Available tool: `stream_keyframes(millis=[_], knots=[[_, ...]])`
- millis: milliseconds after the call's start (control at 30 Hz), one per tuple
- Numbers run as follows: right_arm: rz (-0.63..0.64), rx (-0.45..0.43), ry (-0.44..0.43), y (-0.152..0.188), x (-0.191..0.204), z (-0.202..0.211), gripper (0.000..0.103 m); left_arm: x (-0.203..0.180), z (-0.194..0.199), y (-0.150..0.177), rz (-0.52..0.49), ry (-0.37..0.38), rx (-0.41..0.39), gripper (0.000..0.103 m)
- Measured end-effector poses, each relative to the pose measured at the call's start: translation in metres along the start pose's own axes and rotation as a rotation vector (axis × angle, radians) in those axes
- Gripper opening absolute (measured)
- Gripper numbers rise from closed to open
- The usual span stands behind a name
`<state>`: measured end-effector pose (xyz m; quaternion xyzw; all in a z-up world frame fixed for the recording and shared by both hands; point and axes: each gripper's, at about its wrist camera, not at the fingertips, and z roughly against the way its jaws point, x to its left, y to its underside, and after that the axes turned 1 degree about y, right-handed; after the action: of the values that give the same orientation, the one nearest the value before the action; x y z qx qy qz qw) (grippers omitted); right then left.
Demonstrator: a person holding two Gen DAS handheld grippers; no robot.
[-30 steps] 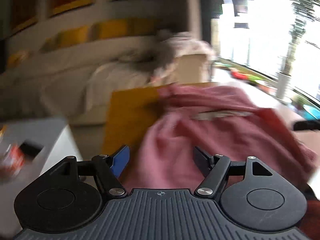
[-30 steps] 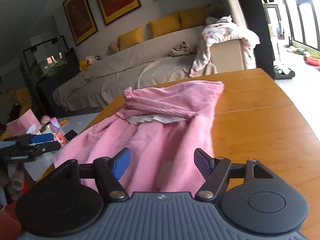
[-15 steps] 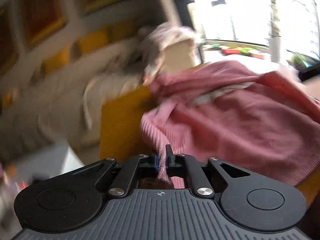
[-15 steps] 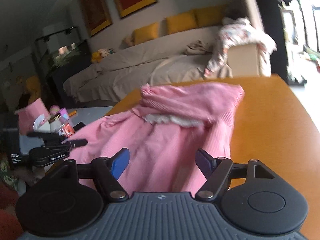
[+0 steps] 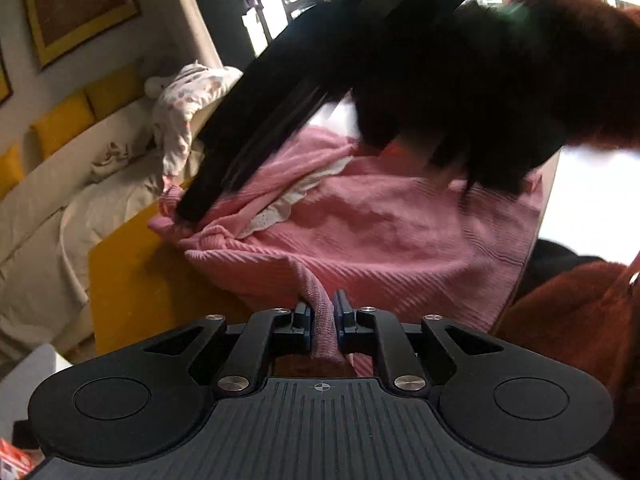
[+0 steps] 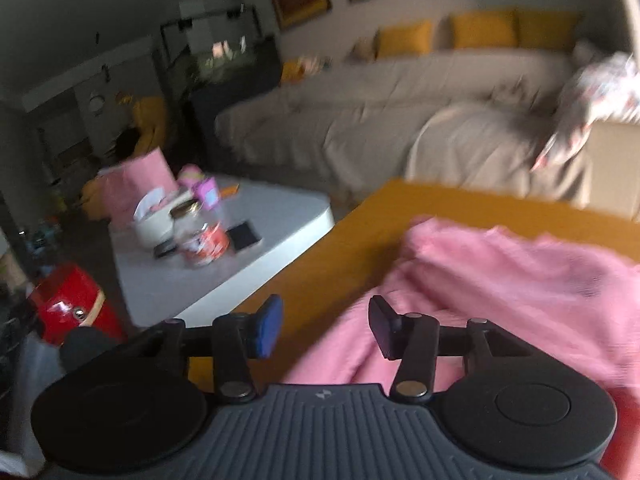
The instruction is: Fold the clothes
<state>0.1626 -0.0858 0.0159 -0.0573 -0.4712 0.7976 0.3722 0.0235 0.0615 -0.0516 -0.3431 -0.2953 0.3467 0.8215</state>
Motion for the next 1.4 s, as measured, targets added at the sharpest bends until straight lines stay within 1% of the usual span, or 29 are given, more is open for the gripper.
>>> stream_keyframes(millis=[33,67,100,133,167,200,233,267,300,333,367,400,500,533,633,700,733,800,900,967,1000,1033,1067,1133,1200,1233,1267,1300,1400], knots=[[0.001,0.032,0.003,-0.001,0.001,-0.015,0.046,0.001,0.001,0.0,0.008,0.008,-0.008,0.014],[0.003,0.057,0.011,0.0,-0.001,-0.025,0.038,0.001,0.002,-0.001,0.019,0.016,-0.014,0.014],[0.004,0.079,0.022,0.003,-0.004,-0.033,0.034,0.002,0.004,-0.001,0.033,0.031,-0.021,0.014],[0.006,0.101,0.032,0.005,-0.006,-0.041,0.031,0.002,0.006,0.0,0.05,0.056,-0.031,0.016],[-0.006,0.121,0.041,0.008,-0.011,-0.047,0.031,0.003,0.007,0.0,0.067,0.09,-0.037,0.017],[-0.029,0.137,0.047,0.012,-0.018,-0.05,0.03,0.003,0.008,0.001,0.084,0.125,-0.042,0.022],[-0.055,0.151,0.052,0.016,-0.025,-0.052,0.03,0.003,0.01,0.003,0.098,0.162,-0.041,0.03],[-0.076,0.159,0.057,0.02,-0.03,-0.052,0.03,0.002,0.012,0.004,0.11,0.199,-0.039,0.034],[-0.093,0.164,0.047,0.024,-0.034,-0.05,0.03,0.001,0.014,0.006,0.123,0.236,-0.037,0.041],[-0.109,0.167,0.028,0.027,-0.036,-0.047,0.03,0.0,0.018,0.008,0.137,0.277,-0.026,0.047],[-0.124,0.17,0.009,0.03,-0.038,-0.043,0.031,0.0,0.018,0.009,0.148,0.309,-0.016,0.05],[-0.124,0.174,0.0,0.033,-0.039,-0.038,0.032,0.0,0.019,0.011,0.157,0.331,-0.008,0.057],[-0.091,0.182,-0.006,0.04,-0.035,-0.017,0.037,0.001,0.021,0.016,0.185,0.357,0.012,0.065],[-0.066,0.182,0.004,0.045,-0.032,-0.009,0.038,0.003,0.025,0.018,0.204,0.356,0.01,0.07],[0.056,0.177,0.073,0.064,-0.017,0.014,0.045,0.023,0.037,0.021,0.298,0.372,-0.03,0.075],[0.121,0.184,0.103,0.079,-0.008,0.024,0.049,0.04,0.044,0.021,0.389,0.379,-0.075,0.078],[0.152,0.188,0.117,0.087,-0.004,0.03,0.05,0.048,0.045,0.019,0.437,0.375,-0.092,0.078],[0.168,0.183,0.118,0.096,-0.001,0.044,0.051,0.063,0.041,0.015,0.534,0.358,-0.118,0.078],[0.133,0.111,0.129,0.096,-0.007,0.079,0.056,0.071,0.025,0.005,0.657,0.324,-0.129,0.074],[0.105,0.057,0.138,0.095,-0.013,0.104,0.068,0.069,0.005,-0.002,0.722,0.343,-0.112,0.071],[0.081,0.034,0.157,0.098,-0.019,0.115,0.074,0.068,-0.005,-0.002,0.744,0.363,-0.095,0.07],[0.051,0.012,0.184,0.102,-0.026,0.125,0.083,0.066,-0.014,-0.002,0.766,0.383,-0.078,0.07],[0.022,-0.01,0.211,0.106,-0.034,0.135,0.086,0.062,-0.025,-0.002,0.777,0.395,-0.058,0.069],[-0.038,-0.053,0.264,0.113,-0.049,0.155,0.086,0.056,-0.039,0.0,0.783,0.404,-0.016,0.069],[-0.098,-0.096,0.317,0.121,-0.064,0.175,0.083,0.051,-0.046,0.0,0.771,0.383,0.012,0.068],[-0.128,-0.118,0.344,0.125,-0.071,0.186,0.071,0.05,-0.048,0.0,0.759,0.37,0.019,0.065],[-0.154,-0.119,0.344,0.131,-0.075,0.188,0.058,0.048,-0.049,0.0,0.748,0.356,0.026,0.065],[-0.181,-0.105,0.325,0.137,-0.077,0.183,0.055,0.049,-0.05,-0.001,0.745,0.348,0.031,0.064],[-0.251,-0.044,0.266,0.151,-0.081,0.155,0.052,0.053,-0.052,-0.01,0.699,0.27,0.05,0.063]])
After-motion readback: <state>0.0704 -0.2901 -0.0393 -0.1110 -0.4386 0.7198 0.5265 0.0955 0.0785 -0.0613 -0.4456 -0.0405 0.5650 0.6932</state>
